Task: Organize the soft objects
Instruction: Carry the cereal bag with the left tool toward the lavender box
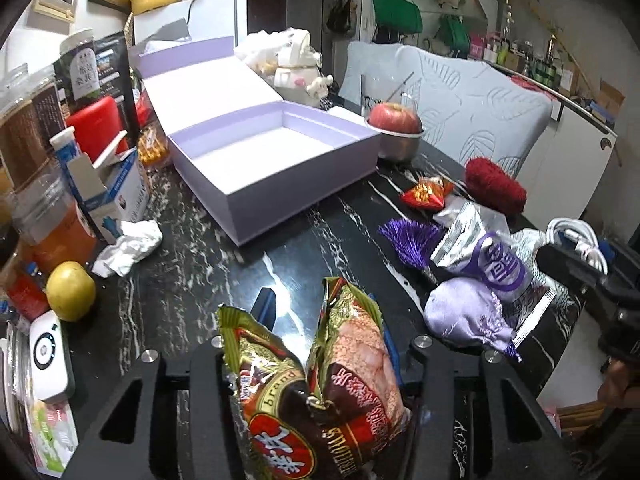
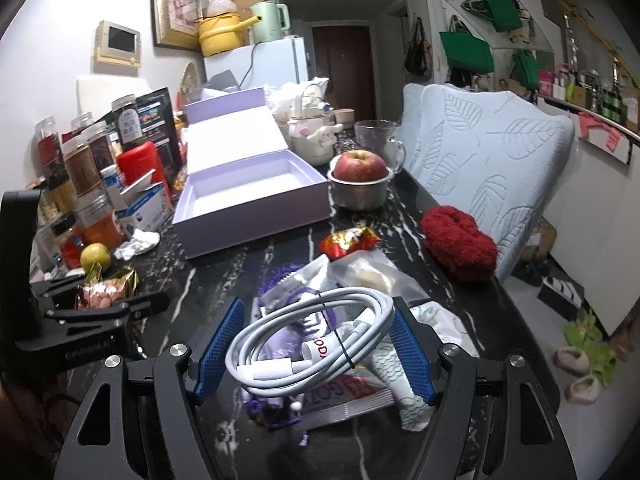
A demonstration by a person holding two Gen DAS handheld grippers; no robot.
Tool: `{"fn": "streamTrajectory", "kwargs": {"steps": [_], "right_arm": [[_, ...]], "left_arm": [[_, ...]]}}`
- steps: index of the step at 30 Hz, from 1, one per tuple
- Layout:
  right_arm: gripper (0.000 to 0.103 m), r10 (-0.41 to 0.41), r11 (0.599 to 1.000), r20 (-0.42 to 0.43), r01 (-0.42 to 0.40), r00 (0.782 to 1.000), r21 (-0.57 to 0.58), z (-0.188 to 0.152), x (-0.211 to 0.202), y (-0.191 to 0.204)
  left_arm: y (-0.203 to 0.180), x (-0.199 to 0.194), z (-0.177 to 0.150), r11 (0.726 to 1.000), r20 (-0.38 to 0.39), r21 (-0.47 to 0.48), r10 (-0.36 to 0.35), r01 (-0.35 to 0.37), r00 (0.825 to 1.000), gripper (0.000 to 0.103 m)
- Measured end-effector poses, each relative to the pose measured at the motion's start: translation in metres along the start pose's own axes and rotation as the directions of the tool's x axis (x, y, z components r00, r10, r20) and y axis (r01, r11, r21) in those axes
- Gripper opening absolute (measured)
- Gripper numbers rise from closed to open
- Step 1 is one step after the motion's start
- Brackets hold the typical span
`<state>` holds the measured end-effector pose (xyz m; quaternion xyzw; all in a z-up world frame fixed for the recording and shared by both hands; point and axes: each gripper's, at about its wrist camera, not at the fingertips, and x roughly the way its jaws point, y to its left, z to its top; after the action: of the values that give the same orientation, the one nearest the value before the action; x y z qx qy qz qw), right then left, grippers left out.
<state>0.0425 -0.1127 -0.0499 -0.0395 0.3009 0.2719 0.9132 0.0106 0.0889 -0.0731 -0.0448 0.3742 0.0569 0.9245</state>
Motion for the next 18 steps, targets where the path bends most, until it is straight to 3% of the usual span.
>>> {"fn": "streamTrajectory", "kwargs": {"steps": [9,18], "right_arm": [[0.073,0.026,1.0,0.022,-0.026,0.999,0.001,0.011,-0.004,0.009],[0.073,0.048,0.998,0.072,-0.046,0.996,-0.037,0.045,-0.009,0.022]], "left_arm": [[0.004,-0.022,0.018,1.0,0.066,0.003,-0.001,0.0,0.998,0.047],[0.01,-0.046,0.049,1.0,0.149,0.012,0.002,-0.004,0.989,0.047]]}}
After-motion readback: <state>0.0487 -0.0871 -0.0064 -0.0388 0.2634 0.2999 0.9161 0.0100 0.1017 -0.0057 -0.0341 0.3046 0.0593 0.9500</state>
